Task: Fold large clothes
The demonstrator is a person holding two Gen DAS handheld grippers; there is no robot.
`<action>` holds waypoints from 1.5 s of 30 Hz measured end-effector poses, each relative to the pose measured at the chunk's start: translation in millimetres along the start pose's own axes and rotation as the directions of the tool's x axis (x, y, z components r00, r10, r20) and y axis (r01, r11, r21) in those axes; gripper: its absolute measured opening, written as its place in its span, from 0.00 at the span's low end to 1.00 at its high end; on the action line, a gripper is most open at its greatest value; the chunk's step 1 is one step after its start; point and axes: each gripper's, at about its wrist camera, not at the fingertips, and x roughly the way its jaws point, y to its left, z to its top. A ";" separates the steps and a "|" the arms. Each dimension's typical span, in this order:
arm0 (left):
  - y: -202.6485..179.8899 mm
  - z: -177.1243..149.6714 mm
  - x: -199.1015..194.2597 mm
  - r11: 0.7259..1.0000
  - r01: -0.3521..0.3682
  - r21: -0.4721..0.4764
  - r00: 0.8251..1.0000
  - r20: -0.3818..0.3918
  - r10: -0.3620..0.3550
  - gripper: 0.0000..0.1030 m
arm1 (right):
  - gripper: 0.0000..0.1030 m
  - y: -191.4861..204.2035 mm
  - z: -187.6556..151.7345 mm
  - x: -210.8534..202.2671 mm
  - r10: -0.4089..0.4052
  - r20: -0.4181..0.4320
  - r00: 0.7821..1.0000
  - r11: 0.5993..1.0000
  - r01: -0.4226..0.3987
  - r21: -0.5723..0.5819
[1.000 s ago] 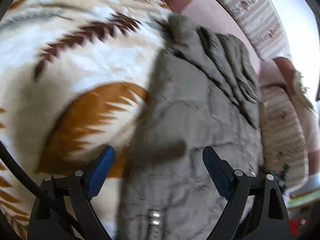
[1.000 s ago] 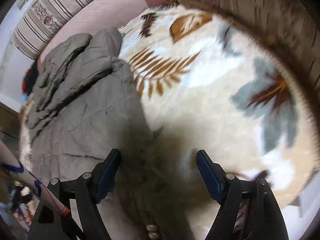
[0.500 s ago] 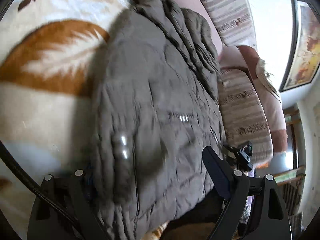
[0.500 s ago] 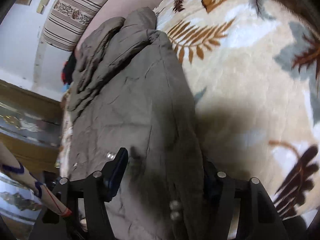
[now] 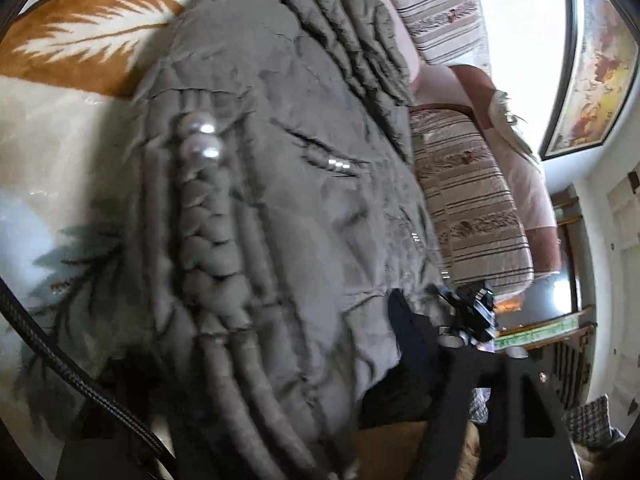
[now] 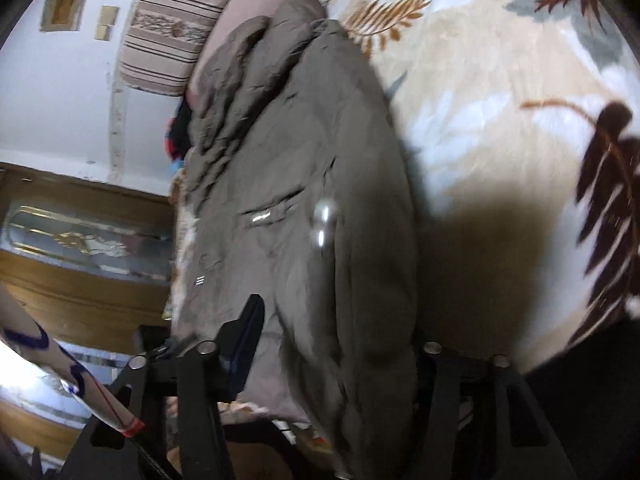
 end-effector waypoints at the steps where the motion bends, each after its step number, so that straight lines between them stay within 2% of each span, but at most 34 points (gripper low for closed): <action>1: 1.5 0.2 1.6 1.000 -0.018 -0.006 1.000 0.000 0.018 0.46 | 0.47 1.9 -3.5 0.1 0.028 -0.005 1.000 1.000 -0.028 -0.003; 2: 3.5 0.2 1.7 1.000 -0.024 -0.012 1.000 0.002 0.024 0.45 | 0.45 6.1 -8.2 3.3 0.067 -0.015 0.998 0.998 -0.067 -0.017; 3: 4.0 0.2 1.2 1.000 -0.024 -0.015 1.000 0.005 0.024 0.45 | 0.45 9.5 -10.6 7.3 0.072 -0.022 0.997 0.997 -0.073 -0.030; 6: 4.5 -0.4 1.9 0.999 -0.032 -0.023 0.999 0.015 0.032 0.45 | 0.45 14.1 -14.3 23.2 0.029 -0.046 0.998 0.999 -0.031 -0.041; 8: 5.2 -0.2 1.7 0.999 -0.028 -0.034 0.999 0.021 0.029 0.49 | 0.45 14.9 -16.0 32.0 0.009 -0.053 0.999 0.999 -0.012 -0.041; 11: 1.2 -1.0 2.2 0.999 -0.017 -0.052 0.999 0.031 0.019 0.62 | 0.45 16.3 -19.5 38.6 -0.024 -0.039 0.999 0.999 0.022 -0.049; 12: -3.9 -1.4 3.8 0.998 -0.035 -0.049 0.999 0.035 0.037 0.67 | 0.45 15.1 -20.7 38.8 -0.031 -0.035 0.999 0.998 0.029 -0.046; 14: -15.1 -2.8 7.8 0.995 -0.099 -0.025 0.994 0.040 0.100 0.68 | 0.46 14.3 -22.7 41.3 -0.064 -0.023 0.998 0.997 0.063 -0.039; 15: -22.9 -4.1 10.7 0.988 -0.158 -0.001 0.987 0.041 0.158 0.65 | 0.46 14.5 -23.6 43.6 -0.079 -0.017 0.997 0.996 0.078 -0.037; 16: -30.3 -5.2 13.0 0.973 -0.229 0.021 0.973 0.043 0.228 0.46 | 0.40 15.1 -25.2 44.5 -0.113 -0.002 0.994 0.993 0.112 -0.033; 17: -40.0 -6.5 16.2 0.932 -0.358 0.051 0.933 0.048 0.356 0.36 | 0.34 16.9 -25.2 44.8 -0.145 0.011 0.989 0.989 0.145 -0.032; 18: -45.7 -7.1 17.1 0.911 -0.408 0.066 0.913 0.050 0.406 0.29 | 0.26 19.2 -25.5 44.5 -0.167 0.017 0.986 0.985 0.167 -0.038; 19: -51.2 -8.5 13.9 0.906 -0.419 0.063 0.907 0.065 0.415 0.25 | 0.21 25.0 -25.6 42.5 -0.181 0.028 0.983 0.982 0.183 -0.053; 22: -73.9 -12.7 -2.5 0.894 -0.440 0.078 0.894 0.128 0.429 0.21 | 0.17 43.3 -23.7 26.9 -0.171 0.073 0.982 0.981 0.177 -0.083; 26: -101.8 -21.9 -32.0 0.902 -0.421 0.099 0.898 0.188 0.399 0.18 | 0.16 65.7 -24.2 -4.6 -0.089 0.129 0.988 0.989 0.103 -0.107; 28: -109.8 -31.1 -47.1 0.903 -0.415 0.111 0.899 0.202 0.388 0.17 | 0.15 74.6 -29.6 -20.1 -0.055 0.131 0.990 0.989 0.072 -0.131; 31: -120.9 -47.8 -62.2 0.885 -0.441 0.152 0.888 0.213 0.406 0.17 | 0.15 88.9 -45.2 -37.7 -0.026 0.115 0.993 0.982 0.047 -0.184; 34: -121.4 -57.4 -62.2 0.847 -0.493 0.201 0.867 0.197 0.458 0.17 | 0.15 96.7 -58.6 -39.5 -0.031 0.085 0.996 0.975 0.049 -0.219; 38: -124.3 -28.9 -50.5 0.835 -0.520 0.182 0.851 0.193 0.488 0.17 | 0.15 95.8 -40.1 -28.2 -0.054 0.071 0.996 0.975 0.068 -0.213; 45: -177.1 51.6 -53.0 0.793 -0.569 0.217 0.804 0.348 0.482 0.18 | 0.15 142.1 22.0 -30.5 -0.046 0.146 0.988 0.952 0.087 -0.294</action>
